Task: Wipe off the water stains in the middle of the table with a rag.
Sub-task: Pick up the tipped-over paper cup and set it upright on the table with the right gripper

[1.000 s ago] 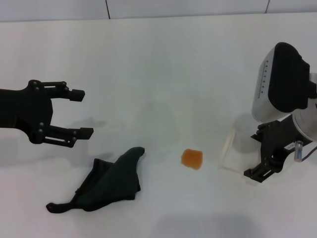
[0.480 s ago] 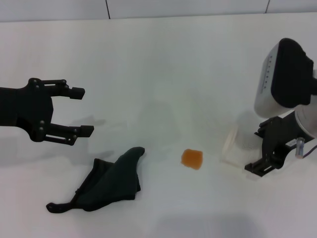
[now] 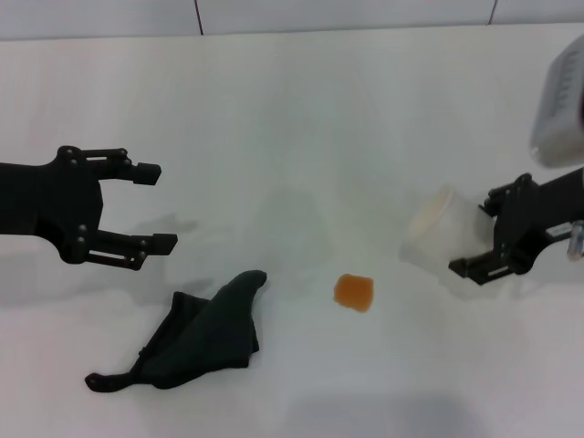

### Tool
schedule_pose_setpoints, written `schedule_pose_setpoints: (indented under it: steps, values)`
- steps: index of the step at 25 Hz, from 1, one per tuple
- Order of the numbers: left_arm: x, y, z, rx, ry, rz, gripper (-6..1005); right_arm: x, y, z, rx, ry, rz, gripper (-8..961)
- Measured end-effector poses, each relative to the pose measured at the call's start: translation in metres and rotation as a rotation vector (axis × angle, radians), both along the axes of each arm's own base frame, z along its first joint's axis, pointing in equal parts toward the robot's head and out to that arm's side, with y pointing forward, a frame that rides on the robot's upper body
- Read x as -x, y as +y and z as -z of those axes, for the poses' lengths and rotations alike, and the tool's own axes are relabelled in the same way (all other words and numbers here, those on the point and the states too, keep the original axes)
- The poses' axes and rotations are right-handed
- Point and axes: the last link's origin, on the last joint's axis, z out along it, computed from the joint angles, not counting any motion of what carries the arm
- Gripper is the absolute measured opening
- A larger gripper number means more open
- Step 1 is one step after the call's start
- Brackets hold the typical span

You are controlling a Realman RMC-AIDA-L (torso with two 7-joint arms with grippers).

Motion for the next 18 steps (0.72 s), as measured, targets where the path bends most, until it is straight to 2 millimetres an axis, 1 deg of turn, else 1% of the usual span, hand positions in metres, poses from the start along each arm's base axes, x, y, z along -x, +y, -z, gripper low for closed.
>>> schedule_pose_setpoints:
  steps: [3, 8, 12, 15, 18]
  values:
    - [0.000, 0.000, 0.000, 0.000, 0.000, 0.004, 878, -0.008, 0.000, -0.011, -0.030, 0.089, -0.010, 731]
    - [-0.001, 0.000, 0.002, -0.001, -0.005, 0.012, 878, -0.031, 0.003, -0.023, -0.090, 0.238, -0.015, 731]
    - [-0.003, -0.001, 0.006, 0.004, -0.015, 0.015, 878, -0.052, 0.004, -0.021, -0.128, 0.320, -0.018, 732]
    - [-0.006, -0.001, 0.009, 0.005, -0.022, 0.018, 878, -0.066, 0.003, -0.014, -0.146, 0.379, -0.041, 732]
    - [-0.007, -0.002, 0.010, 0.007, -0.027, 0.019, 878, -0.076, 0.002, -0.007, -0.170, 0.423, -0.070, 732]
